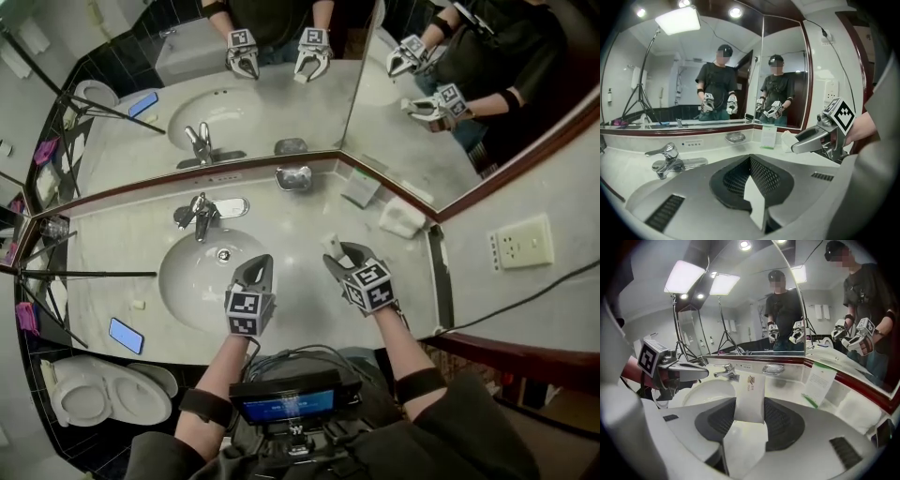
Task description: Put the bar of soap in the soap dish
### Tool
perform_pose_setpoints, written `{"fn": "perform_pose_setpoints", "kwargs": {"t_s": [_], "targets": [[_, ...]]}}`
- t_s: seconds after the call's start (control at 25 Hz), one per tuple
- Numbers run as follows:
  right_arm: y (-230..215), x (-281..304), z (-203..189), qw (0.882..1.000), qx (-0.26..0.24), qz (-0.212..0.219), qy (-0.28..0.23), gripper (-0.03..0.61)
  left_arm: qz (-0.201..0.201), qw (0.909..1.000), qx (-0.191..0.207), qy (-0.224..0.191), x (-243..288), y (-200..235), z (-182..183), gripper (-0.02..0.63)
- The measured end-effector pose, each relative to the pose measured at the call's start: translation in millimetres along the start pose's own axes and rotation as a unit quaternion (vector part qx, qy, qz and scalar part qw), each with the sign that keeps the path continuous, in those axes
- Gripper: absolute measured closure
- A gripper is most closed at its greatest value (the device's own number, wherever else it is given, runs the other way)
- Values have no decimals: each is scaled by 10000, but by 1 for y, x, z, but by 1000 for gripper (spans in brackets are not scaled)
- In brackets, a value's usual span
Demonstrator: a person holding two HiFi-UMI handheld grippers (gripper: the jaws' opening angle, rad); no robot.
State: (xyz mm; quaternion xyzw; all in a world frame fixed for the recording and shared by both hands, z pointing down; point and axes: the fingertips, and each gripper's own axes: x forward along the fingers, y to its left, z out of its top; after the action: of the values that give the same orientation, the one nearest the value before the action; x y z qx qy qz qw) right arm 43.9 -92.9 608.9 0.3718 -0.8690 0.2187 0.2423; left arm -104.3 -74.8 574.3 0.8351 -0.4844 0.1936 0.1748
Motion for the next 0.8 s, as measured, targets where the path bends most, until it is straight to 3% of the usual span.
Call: {"fn": "perform_pose_setpoints", "kwargs": {"t_s": [0.32, 0.48, 0.8], "targets": [[-6, -10, 1, 9998, -28, -151, -119, 388, -5, 10000, 76, 4, 5, -5, 2, 612], [-10, 4, 14, 9979, -602, -232, 70, 388, 5, 9999, 103, 5, 13, -4, 5, 612], [-33, 62, 79, 9845, -1636, -359, 524, 388, 81, 9998, 148, -52, 55, 17, 30, 612]]}}
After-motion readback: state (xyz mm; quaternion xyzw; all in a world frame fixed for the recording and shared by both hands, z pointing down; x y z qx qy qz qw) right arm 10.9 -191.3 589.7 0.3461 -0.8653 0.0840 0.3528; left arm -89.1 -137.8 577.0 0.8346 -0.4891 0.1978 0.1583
